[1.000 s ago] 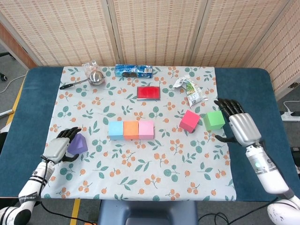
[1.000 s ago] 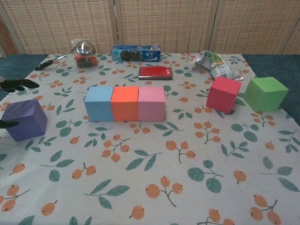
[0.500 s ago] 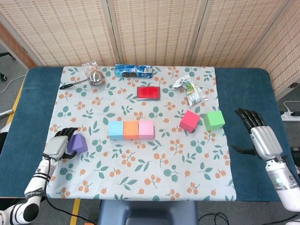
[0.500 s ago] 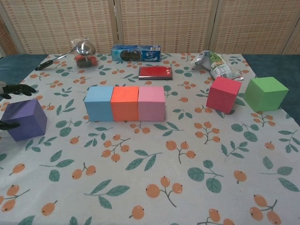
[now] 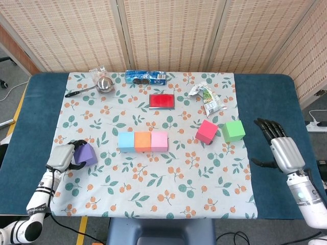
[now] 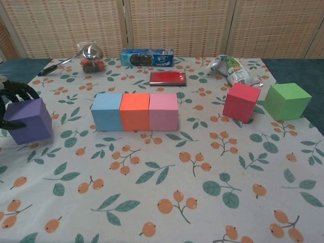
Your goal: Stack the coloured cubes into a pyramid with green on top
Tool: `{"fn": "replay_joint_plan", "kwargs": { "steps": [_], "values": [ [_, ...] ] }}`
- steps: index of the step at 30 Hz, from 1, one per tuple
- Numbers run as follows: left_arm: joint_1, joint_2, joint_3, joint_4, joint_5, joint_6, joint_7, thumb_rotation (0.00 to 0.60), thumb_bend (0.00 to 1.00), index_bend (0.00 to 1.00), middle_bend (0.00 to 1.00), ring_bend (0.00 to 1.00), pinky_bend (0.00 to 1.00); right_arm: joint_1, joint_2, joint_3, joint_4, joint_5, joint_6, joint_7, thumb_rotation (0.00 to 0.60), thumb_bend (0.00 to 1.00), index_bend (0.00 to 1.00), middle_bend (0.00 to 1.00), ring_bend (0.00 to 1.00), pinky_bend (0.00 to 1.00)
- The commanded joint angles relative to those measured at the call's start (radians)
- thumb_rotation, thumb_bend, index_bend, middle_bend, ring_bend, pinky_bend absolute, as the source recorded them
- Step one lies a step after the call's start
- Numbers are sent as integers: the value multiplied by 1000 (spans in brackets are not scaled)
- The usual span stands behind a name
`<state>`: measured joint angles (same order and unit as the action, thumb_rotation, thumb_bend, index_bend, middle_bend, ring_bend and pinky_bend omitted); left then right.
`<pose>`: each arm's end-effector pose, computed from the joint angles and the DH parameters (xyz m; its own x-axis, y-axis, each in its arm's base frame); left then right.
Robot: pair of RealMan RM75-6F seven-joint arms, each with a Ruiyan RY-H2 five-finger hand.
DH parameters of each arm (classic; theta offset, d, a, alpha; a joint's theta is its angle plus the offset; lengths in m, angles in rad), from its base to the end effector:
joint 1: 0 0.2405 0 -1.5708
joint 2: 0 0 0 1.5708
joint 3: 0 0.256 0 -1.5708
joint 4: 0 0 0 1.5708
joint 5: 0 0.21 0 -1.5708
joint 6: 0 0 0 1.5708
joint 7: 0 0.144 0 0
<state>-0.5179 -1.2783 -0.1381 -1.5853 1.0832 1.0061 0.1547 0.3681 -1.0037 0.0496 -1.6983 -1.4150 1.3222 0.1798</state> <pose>-0.2523 0.3119 0.0707 0.3301 0.2948 0.8967 0.9435 -0.0744 -0.3228 -0.2597 -0.2608 0.1712 0.2621 -0.0764 0.9620 -0.9536 -0.1735 0.2460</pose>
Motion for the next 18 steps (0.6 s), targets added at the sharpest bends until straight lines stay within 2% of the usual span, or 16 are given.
{"fn": "replay_joint_plan", "kwargs": {
  "steps": [1,5,9,14,18],
  "values": [
    [-21,59,-26,-65,60,10,-12,600,310,355,410,404,477,-4,0,6,-3,0,-1,-5,600,22,0,28,0,0],
    [-80,95,-66,-97,126,-28,-46,600,311,356,406,392,454,-6,3,16,-12,-1,-10,-12,600,22,0,28,0,0],
    [-155,87,-99,-64,153,-104,-83,600,311,352,391,371,422,-13,6,22,-24,1,-13,-24,600,22,0,28,0,0],
    [-256,57,-114,0,153,-231,-109,600,307,345,364,336,381,-28,11,29,-38,10,-9,-37,600,22,0,27,0,0],
    [-300,31,-113,35,146,-271,-92,600,308,335,355,327,362,-37,15,33,-47,14,-6,-46,600,22,0,27,0,0]
  ]
}}
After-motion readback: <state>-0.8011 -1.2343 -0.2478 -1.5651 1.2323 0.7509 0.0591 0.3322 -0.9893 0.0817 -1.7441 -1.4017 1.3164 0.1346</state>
